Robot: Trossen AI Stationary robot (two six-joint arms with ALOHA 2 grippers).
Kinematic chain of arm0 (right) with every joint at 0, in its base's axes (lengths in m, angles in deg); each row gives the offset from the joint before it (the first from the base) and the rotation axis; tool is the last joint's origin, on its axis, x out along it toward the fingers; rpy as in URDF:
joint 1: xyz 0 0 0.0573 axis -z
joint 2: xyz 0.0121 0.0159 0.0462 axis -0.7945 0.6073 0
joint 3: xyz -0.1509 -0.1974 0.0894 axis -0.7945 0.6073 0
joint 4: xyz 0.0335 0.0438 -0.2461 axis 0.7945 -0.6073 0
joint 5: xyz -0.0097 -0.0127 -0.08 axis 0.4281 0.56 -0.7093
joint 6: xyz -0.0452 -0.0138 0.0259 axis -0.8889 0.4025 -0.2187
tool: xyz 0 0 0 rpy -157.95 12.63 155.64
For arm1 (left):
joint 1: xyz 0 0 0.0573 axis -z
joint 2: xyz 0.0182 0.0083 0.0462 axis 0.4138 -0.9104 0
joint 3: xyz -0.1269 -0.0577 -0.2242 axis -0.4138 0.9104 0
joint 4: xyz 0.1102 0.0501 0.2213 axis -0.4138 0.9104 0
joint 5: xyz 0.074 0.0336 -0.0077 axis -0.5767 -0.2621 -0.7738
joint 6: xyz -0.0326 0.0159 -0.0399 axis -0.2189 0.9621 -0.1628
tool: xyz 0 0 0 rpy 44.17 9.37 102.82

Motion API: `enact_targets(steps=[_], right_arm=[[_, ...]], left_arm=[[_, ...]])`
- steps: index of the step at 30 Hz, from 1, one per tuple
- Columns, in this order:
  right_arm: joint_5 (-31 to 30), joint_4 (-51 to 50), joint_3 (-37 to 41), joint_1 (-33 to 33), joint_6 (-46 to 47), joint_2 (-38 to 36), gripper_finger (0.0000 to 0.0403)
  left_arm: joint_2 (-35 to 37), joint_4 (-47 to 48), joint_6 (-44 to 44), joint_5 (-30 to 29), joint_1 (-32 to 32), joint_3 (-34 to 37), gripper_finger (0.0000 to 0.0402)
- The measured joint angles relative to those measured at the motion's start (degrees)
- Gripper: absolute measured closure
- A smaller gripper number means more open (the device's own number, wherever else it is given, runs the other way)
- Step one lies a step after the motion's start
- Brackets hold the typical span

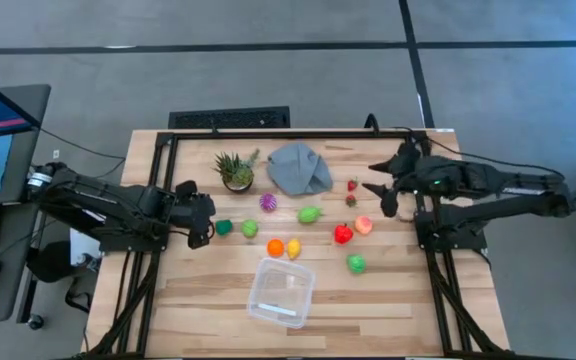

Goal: Pick and placing Produce into tupperware
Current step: Put the bell pepper into the transparent bin

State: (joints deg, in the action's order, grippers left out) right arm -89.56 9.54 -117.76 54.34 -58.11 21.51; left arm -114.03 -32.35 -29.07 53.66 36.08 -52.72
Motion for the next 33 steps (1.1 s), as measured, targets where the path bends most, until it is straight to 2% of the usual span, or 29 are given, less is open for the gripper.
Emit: enact_targets(steps=[5, 10, 12, 18, 24, 31, 33], right_arm=[[-0.7, -5.6, -1.0, -3.1, 1.3, 2.7, 0.0121], [-4.4, -10.6, -1.0, -6.5, 4.3, 2.8, 0.0121], [-5.8, -12.7, -1.0, -8.1, 6.1, 2.8, 0.0121], [-9.4, -18.4, -1.0, -12.8, 9.5, 3.1, 0.0121], [-7.0, -22.3, -1.1, -18.8, 10.9, 5.4, 0.0121], [-6.4, -31.8, -2.5, -26.1, 13.1, 14.6, 0.0121], [-6.4, -31.8, -2.2, -27.1, 15.3, 15.8, 0.0121]], left_arm=[[0.1, -2.0, -0.1, -1.0, 0.5, 2.8, 0.0172], [-0.3, -7.4, -1.5, 4.3, 1.7, 7.9, 0.0172], [-0.3, -9.7, -1.4, 3.0, 1.9, 7.6, 0.0172], [-0.3, -9.2, -4.9, -2.1, 1.8, 7.7, 0.0172], [-0.3, -9.1, -5.5, -2.3, 1.8, 7.7, 0.0172], [-0.3, -9.2, -7.3, -2.3, 1.8, 7.7, 0.0172], [-0.3, -9.3, -7.2, -2.3, 1.7, 7.7, 0.0172]])
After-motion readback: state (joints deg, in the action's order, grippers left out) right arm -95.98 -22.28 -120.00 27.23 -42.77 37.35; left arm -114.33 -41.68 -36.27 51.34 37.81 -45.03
